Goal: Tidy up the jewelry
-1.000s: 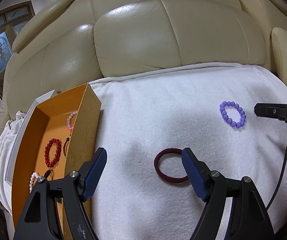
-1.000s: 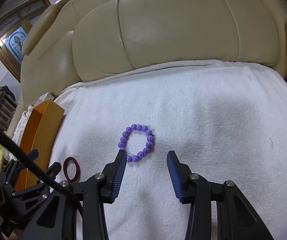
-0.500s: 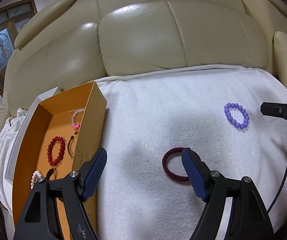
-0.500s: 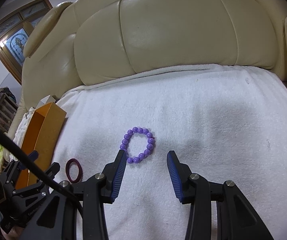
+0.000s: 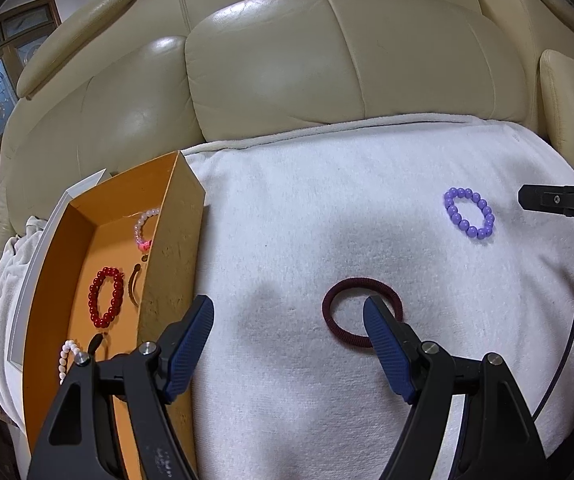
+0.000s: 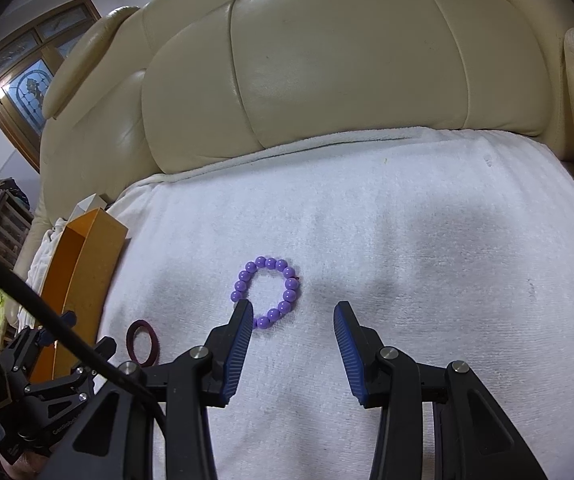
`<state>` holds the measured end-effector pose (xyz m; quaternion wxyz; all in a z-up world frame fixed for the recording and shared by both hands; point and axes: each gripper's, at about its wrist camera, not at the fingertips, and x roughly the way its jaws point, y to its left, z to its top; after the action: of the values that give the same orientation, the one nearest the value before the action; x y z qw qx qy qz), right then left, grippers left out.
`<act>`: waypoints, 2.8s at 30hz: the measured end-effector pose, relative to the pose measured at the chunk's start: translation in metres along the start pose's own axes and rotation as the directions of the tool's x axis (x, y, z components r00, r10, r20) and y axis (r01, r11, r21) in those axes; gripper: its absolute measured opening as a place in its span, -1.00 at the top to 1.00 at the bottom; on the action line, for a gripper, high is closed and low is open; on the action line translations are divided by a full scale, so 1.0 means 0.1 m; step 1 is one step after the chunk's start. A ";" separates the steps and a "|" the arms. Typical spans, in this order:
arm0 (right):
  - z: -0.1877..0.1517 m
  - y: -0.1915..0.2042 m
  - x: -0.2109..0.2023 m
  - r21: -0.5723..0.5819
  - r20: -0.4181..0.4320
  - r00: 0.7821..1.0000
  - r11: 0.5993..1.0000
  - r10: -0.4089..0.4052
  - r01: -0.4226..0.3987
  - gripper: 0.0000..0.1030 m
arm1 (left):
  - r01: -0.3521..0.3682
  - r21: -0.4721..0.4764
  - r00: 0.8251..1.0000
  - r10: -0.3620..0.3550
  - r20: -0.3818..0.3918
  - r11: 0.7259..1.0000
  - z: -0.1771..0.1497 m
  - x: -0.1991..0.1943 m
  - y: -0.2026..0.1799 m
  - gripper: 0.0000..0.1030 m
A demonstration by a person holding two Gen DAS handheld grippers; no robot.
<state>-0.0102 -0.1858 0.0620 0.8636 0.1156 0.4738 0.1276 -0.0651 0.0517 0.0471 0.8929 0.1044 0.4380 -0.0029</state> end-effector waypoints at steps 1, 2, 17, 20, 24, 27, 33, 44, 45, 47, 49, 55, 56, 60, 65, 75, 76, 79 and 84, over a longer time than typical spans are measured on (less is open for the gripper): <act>0.00 0.00 0.00 0.000 -0.001 1.000 1.000 0.000 0.000 0.10 | 0.000 0.000 1.000 0.000 0.000 1.000 0.00 0.00 0.00 -0.51; 0.00 0.00 0.00 0.001 -0.002 1.000 1.000 -0.001 0.001 0.10 | 0.000 0.000 1.000 0.000 0.000 1.000 0.00 0.00 0.00 -0.51; -0.01 0.01 0.05 0.003 -0.007 1.000 1.000 -0.006 0.006 0.10 | -0.014 0.016 1.000 0.014 0.006 1.000 -0.01 -0.04 -0.03 -0.51; -0.02 0.01 0.06 0.003 -0.008 1.000 1.000 -0.007 0.007 0.10 | -0.015 0.016 1.000 0.015 0.008 1.000 -0.01 -0.05 -0.03 -0.51; -0.02 0.02 0.07 0.000 -0.010 1.000 1.000 -0.008 0.008 0.10 | -0.015 0.019 1.000 0.015 0.006 1.000 0.00 -0.04 -0.03 -0.51; -0.02 0.02 0.08 -0.001 -0.011 1.000 1.000 -0.008 0.008 0.10 | -0.016 0.019 1.000 0.015 0.005 1.000 0.00 -0.04 -0.03 -0.51; -0.03 0.03 0.09 -0.001 -0.012 1.000 1.000 -0.010 0.010 0.10 | -0.014 0.020 1.000 0.014 0.004 1.000 -0.01 -0.05 -0.04 -0.51; -0.03 0.02 0.10 -0.004 -0.015 1.000 1.000 -0.011 0.010 0.10 | -0.013 0.026 1.000 0.013 0.001 1.000 -0.01 -0.04 -0.03 -0.51; -0.03 0.03 0.10 -0.004 -0.015 1.000 1.000 -0.011 0.011 0.10 | -0.014 0.028 1.000 0.014 0.000 1.000 -0.02 -0.04 -0.03 -0.51; -0.03 0.03 0.10 -0.005 -0.015 1.000 1.000 -0.012 0.012 0.10 | -0.013 0.029 1.000 0.013 -0.003 0.999 -0.02 -0.04 -0.04 -0.51; -0.04 0.03 0.11 -0.005 -0.016 1.000 1.000 -0.013 0.013 0.10 | -0.013 0.032 1.000 0.013 -0.007 0.999 -0.02 -0.03 -0.04 -0.51; -0.04 0.04 0.12 -0.005 -0.018 1.000 1.000 -0.014 0.014 0.10 | -0.006 0.037 1.000 0.007 -0.024 0.999 -0.03 0.00 -0.03 -0.51; -0.04 0.03 0.12 -0.005 -0.018 1.000 1.000 -0.014 0.013 0.10 | -0.002 0.039 1.000 0.003 -0.027 0.999 -0.04 0.00 -0.04 -0.51; -0.05 0.04 0.13 -0.005 -0.017 1.000 1.000 -0.014 0.014 0.10 | 0.015 0.036 0.999 -0.013 -0.036 0.999 -0.05 0.02 -0.03 -0.51; -0.05 0.03 0.15 -0.006 -0.018 1.000 1.000 -0.018 0.018 0.10 | 0.049 0.044 0.998 -0.047 -0.047 0.998 -0.06 0.03 -0.04 -0.51; -0.03 0.03 0.26 -0.013 -0.019 0.999 0.999 -0.037 0.037 0.10 | 0.174 -0.015 0.983 -0.174 -0.066 0.985 -0.08 0.03 0.02 -0.51; -0.02 0.04 0.27 -0.014 -0.017 0.999 0.999 -0.037 0.037 0.10 | 0.180 -0.020 0.981 -0.181 -0.070 0.983 -0.08 0.03 0.01 -0.51; 0.00 0.05 0.30 -0.016 -0.007 0.999 0.999 -0.038 0.038 0.10 | 0.192 -0.036 0.977 -0.195 -0.086 0.981 -0.09 0.07 0.01 -0.51; 0.02 0.11 0.39 -0.031 -0.002 0.998 0.998 -0.060 0.060 0.11 | 0.246 -0.066 0.964 -0.251 -0.084 0.967 -0.10 0.11 0.05 -0.22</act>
<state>0.0108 -0.1630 0.0358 0.8682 0.0879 0.4761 0.1091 -0.0651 0.0590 0.0333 0.8669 0.0241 0.4881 -0.0983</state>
